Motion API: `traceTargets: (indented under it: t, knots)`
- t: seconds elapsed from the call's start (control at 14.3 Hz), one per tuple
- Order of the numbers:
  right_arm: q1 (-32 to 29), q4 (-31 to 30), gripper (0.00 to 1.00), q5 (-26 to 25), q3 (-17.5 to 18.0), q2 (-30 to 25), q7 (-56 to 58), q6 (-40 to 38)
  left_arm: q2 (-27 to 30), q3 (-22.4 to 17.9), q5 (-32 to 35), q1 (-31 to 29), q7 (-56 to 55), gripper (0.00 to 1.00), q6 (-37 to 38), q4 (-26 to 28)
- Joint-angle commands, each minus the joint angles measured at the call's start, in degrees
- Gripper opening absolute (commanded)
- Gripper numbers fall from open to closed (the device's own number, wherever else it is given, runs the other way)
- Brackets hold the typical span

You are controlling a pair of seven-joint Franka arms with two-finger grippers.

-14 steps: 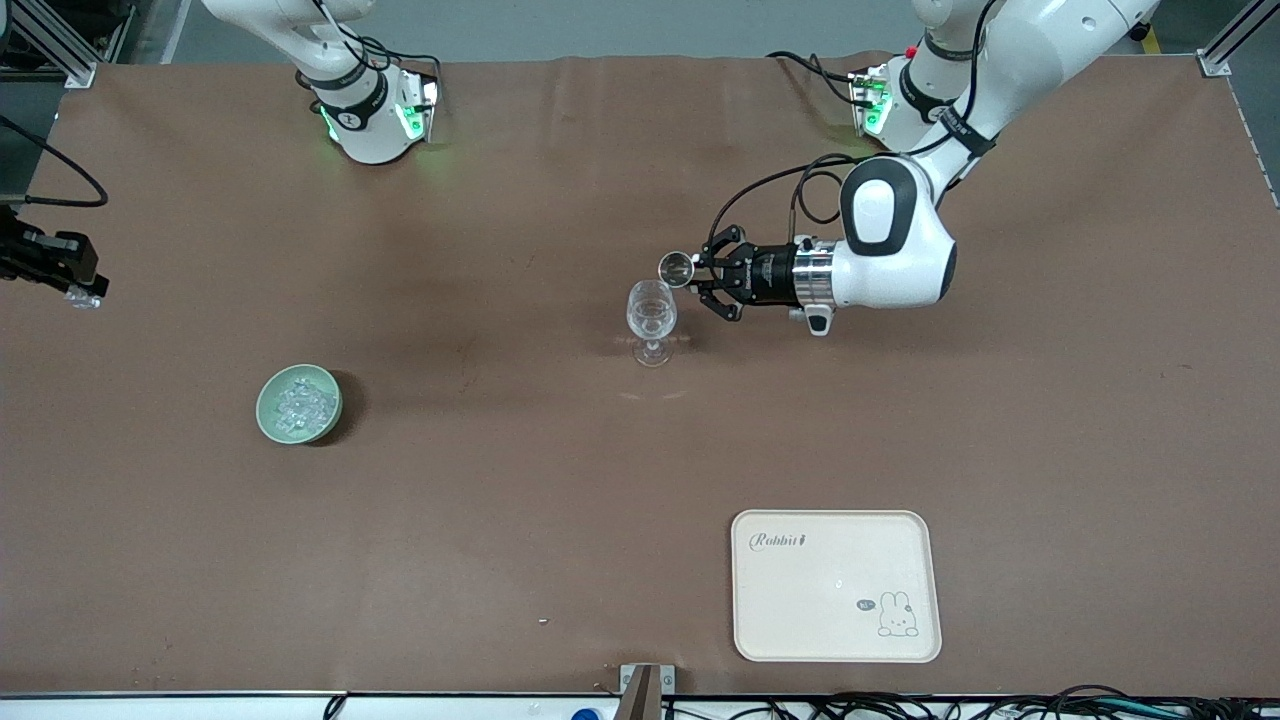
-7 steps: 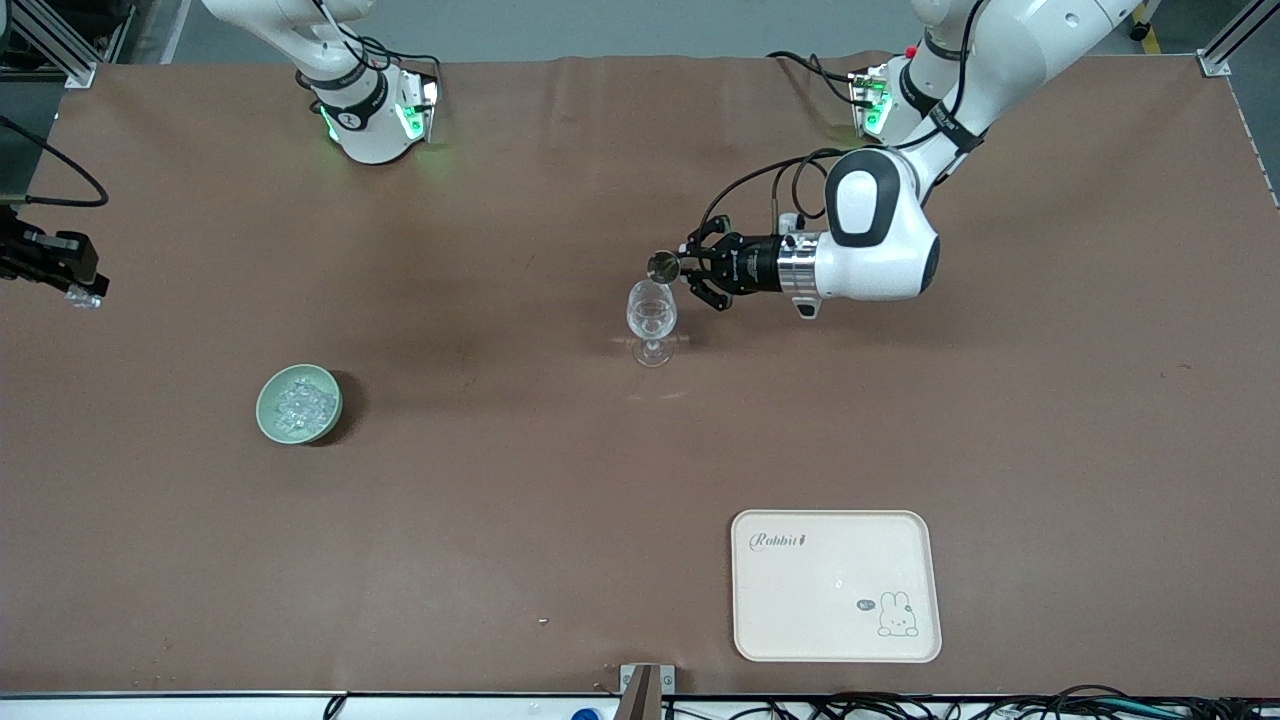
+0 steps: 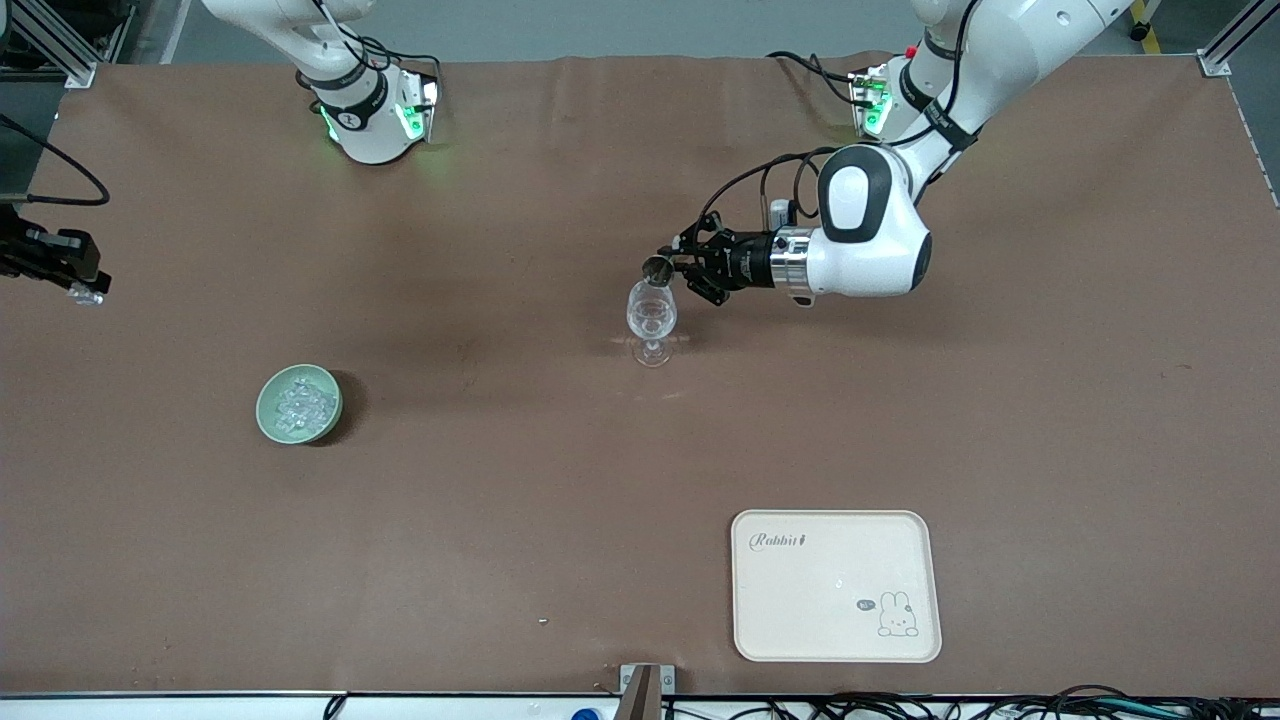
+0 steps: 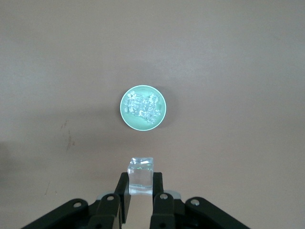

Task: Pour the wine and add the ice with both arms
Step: 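Tilt the jigger over the glass rim with the left gripper to pour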

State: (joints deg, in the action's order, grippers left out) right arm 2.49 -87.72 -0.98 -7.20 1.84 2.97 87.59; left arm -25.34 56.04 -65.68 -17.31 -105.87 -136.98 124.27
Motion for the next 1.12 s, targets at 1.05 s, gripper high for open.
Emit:
traceTargets:
  t: [1.05]
  knots:
    - [-0.1, -1.2, 0.02, -0.7, 0.3, -1.4, -0.2, -0.7, 0.5, 0.6, -1.6, 1.0, -17.1, 0.00, -0.1, -0.3]
